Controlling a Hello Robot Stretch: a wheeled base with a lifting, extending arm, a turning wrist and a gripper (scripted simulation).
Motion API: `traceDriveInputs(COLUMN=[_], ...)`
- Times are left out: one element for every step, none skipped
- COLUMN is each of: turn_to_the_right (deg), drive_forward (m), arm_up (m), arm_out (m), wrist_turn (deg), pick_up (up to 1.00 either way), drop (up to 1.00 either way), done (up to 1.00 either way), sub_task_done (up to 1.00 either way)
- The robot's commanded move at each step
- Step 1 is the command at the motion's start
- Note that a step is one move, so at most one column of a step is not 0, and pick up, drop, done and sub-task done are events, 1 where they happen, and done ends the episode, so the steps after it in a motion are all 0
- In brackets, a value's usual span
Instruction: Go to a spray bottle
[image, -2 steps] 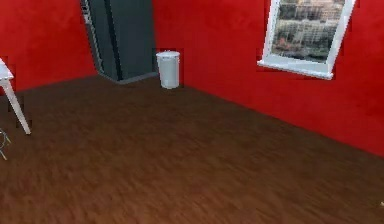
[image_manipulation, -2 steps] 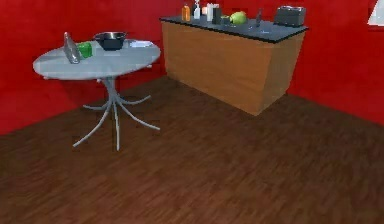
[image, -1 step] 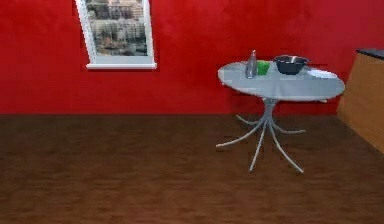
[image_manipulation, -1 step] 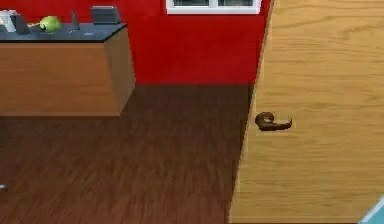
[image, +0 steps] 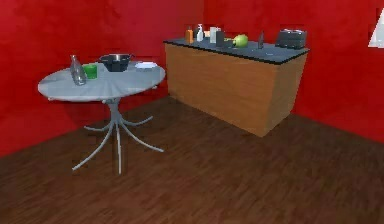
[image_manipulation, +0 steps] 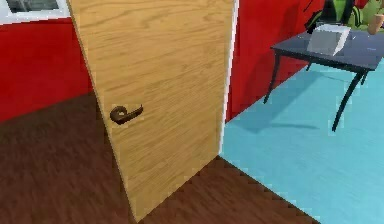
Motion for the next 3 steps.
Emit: traceDriveInputs(turn_to_the_right=[9.0, 0.0, 0.0], drive_forward=[0.0, 0.55, 1.0], arm_up=[0.0, 0.0, 0.0], arm_out=[0.0, 0.0, 0.0], wrist_turn=[0.0, 0.0, 0.0], pick_up=[0.0, 0.0, 0.0], drop=[0.0, 0.0, 0.0], done=[0.0, 0.0, 0.0], sub_task_done=[0.0, 0.0, 0.0])
